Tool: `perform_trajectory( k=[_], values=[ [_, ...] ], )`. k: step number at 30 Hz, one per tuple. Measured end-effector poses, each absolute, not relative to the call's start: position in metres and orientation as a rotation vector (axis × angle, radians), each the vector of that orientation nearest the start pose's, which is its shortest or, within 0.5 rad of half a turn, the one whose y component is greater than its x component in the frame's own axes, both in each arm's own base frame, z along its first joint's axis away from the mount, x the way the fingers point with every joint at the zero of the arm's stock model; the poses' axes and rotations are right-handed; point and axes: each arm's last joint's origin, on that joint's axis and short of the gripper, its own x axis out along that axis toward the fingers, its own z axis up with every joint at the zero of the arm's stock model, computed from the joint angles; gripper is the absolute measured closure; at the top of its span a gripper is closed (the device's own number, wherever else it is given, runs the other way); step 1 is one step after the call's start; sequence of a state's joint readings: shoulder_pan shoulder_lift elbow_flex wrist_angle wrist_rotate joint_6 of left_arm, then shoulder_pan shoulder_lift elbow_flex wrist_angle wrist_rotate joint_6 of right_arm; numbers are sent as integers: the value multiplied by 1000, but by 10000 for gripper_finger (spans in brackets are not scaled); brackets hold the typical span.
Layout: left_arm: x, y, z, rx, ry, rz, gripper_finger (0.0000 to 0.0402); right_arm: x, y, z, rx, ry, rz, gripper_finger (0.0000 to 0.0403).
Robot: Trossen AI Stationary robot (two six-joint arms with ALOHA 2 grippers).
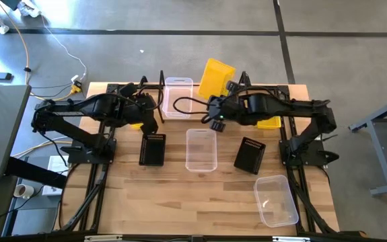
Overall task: Stack baskets on shelf by color
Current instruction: Put the bottom yellow bin on the shelf
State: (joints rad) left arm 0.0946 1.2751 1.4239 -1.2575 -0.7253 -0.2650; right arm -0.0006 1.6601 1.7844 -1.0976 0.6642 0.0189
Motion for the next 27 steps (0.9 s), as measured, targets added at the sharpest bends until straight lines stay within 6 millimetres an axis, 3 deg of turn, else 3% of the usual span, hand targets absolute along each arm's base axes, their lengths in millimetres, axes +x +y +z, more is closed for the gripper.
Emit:
perform_trajectory(
  k=[13,27],
  values=[
    [212,48,371,131,994,875,243,359,-47,337,-236,1131,-428,403],
    [208,61,371,101,1002,937,243,347,-80,336,-232,1217,-430,403]
  ],
)
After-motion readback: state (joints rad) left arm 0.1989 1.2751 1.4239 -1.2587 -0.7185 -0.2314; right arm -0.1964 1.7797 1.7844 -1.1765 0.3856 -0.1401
